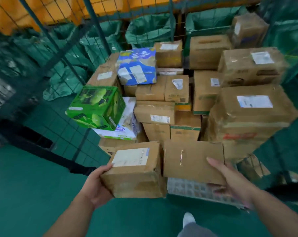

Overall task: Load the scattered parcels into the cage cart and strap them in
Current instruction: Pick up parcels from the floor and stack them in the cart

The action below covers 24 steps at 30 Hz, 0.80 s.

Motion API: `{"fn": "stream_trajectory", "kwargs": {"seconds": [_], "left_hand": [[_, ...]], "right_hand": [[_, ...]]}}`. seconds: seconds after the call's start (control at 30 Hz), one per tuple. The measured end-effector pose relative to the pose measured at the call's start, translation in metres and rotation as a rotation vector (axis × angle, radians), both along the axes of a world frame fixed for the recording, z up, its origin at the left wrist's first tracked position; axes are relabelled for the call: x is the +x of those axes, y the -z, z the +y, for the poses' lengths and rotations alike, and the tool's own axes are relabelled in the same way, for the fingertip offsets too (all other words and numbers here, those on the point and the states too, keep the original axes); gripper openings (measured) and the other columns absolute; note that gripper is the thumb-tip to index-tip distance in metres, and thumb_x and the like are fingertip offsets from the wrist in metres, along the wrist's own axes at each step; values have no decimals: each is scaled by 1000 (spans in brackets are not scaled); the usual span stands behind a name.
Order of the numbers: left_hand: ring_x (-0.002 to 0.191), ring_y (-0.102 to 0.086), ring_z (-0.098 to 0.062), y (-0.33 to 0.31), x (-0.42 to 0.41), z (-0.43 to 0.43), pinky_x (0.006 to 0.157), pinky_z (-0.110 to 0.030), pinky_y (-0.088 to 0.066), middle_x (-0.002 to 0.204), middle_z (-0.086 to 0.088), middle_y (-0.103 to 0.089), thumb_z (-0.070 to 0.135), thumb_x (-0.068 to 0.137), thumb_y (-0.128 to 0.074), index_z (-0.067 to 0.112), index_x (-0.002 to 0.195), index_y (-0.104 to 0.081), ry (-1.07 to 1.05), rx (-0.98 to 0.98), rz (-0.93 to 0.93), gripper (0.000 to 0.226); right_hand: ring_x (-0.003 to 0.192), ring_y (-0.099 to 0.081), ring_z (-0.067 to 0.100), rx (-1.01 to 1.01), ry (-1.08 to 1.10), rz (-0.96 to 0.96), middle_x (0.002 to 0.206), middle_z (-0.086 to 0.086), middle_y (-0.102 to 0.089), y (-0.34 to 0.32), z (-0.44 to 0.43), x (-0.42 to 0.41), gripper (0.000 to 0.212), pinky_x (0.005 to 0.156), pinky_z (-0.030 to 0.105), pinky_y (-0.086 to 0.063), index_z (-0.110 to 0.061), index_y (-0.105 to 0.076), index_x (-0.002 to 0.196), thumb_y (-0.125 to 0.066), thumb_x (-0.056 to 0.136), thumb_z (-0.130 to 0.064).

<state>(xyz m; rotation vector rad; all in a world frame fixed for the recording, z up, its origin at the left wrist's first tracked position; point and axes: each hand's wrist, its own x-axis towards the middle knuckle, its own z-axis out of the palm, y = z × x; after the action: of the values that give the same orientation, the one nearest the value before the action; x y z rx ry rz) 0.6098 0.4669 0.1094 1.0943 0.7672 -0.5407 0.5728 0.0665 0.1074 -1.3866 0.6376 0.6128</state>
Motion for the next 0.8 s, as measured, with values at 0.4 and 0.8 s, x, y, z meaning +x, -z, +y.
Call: {"fn": "stream_trajectory", "kwargs": {"seconds": [0.4, 0.8], "left_hand": [[111, -58, -42, 23, 175, 3, 108, -68, -40, 126, -25, -58, 29, 78, -71, 13, 115, -65, -318, -195, -68, 41], [108, -72, -32, 44, 347, -54, 82, -60, -59, 126, -4, -72, 28, 53, -95, 40, 142, -43, -68, -152, -123, 103]], "right_hand": [[119, -57, 32, 429, 544, 239, 131, 11, -61, 35, 92, 196, 81, 107, 53, -45, -21, -51, 139, -82, 69, -46], [123, -58, 31, 337, 888, 170, 123, 14, -64, 26, 157, 295, 59, 116, 45, -37, -18, -58, 132, -67, 88, -56]]}}
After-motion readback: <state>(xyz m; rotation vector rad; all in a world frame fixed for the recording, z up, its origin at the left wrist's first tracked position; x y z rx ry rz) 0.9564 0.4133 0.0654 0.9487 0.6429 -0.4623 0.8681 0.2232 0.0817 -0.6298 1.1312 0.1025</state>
